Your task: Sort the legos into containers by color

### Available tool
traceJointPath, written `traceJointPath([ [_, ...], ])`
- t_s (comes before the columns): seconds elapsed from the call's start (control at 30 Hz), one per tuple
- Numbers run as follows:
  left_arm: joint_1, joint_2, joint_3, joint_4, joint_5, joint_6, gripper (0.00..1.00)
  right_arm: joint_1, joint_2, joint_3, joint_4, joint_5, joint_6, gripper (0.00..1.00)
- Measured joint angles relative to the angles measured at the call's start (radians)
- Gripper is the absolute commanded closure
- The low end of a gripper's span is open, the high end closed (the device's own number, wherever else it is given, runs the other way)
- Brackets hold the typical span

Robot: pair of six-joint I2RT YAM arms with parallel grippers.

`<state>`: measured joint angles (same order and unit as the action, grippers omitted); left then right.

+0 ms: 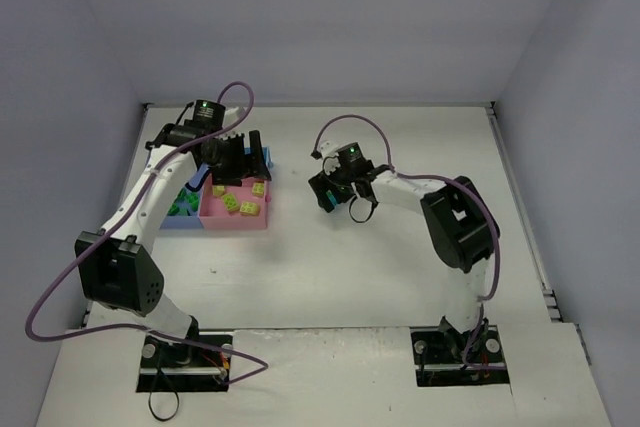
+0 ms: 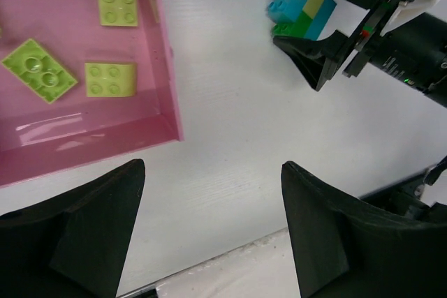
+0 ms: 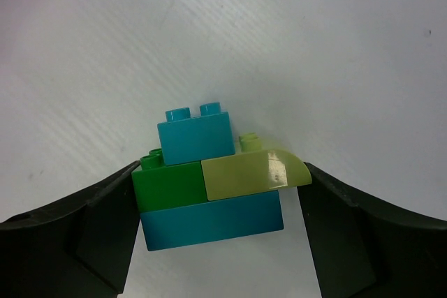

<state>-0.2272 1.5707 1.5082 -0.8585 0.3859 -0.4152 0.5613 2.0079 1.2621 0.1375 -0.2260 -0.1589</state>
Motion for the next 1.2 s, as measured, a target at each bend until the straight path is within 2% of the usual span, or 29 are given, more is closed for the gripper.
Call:
traceJointPath([
  [0.2,-0.024,-0.042,-0.004,0.043,0.137,-0.048,0.28,0.001,-0.262,-0.158,0.005,-0.071,-0.030,1.00],
  [0.37,-0.068,-0.062,-0.009,0.105,0.239,-0.110,0.28,0.016,-0.517,-0.207,0.032,-0.134,-0.061,1.00],
  [0.5,-0.139,-0.062,-0.009,0.148,0.277,-0.153,0.28,0.045,-0.639,-0.229,0.039,-0.166,-0.082,1.00],
  [0.67,-0.202,-0.062,-0.009,0.211,0.317,-0.216,0.28,0.068,-0.711,-0.288,0.023,-0.188,-0.095,1.00],
  [1.03,-0.256,-0.051,-0.011,0.294,0.333,-0.289,0.29,0.068,-0.781,-0.301,0.000,-0.228,-0.105,1.00],
  [1.07,-0.259,-0.049,-0.013,0.301,0.333,-0.294,0.30,0.068,-0.784,-0.301,0.000,-0.233,-0.105,1.00],
  [1.2,-0.266,-0.043,-0.029,0.332,0.343,-0.309,0.47,0.068,-0.791,-0.301,0.000,-0.250,-0.105,1.00],
])
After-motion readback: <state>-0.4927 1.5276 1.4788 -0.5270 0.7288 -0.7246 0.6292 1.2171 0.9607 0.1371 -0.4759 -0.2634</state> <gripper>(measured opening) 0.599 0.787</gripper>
